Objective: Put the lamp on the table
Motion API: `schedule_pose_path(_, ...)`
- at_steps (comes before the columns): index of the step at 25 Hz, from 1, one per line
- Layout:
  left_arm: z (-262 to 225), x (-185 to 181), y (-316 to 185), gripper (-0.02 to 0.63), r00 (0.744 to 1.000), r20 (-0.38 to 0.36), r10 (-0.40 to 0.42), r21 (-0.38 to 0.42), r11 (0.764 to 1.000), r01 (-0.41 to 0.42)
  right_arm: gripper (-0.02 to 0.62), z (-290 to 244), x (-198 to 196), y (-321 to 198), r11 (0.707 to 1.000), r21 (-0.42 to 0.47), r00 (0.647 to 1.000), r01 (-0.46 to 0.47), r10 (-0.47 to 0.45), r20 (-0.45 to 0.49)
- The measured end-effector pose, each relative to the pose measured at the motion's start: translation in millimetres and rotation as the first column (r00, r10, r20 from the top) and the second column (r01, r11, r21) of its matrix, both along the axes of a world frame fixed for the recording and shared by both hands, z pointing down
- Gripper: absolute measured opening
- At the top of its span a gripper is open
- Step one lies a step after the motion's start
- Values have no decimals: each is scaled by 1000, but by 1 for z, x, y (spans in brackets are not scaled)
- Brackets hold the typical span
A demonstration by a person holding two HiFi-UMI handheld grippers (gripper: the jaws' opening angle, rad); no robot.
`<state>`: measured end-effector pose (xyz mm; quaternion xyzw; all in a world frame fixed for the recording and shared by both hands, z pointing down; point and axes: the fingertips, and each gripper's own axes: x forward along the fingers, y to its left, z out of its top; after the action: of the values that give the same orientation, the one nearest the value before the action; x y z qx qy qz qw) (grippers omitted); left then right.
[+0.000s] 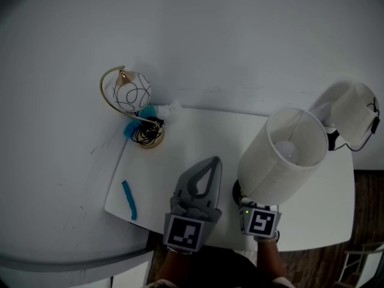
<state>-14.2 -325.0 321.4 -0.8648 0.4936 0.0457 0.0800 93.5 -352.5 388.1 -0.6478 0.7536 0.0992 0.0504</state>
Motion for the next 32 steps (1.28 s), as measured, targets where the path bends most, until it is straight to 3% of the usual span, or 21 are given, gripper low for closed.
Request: schedule_pose_path(32, 15, 7, 12, -2, 1000, 15, 0, -18, 1000, 0, 127, 31, 7, 8, 1000, -20, 1000, 12, -11, 11)
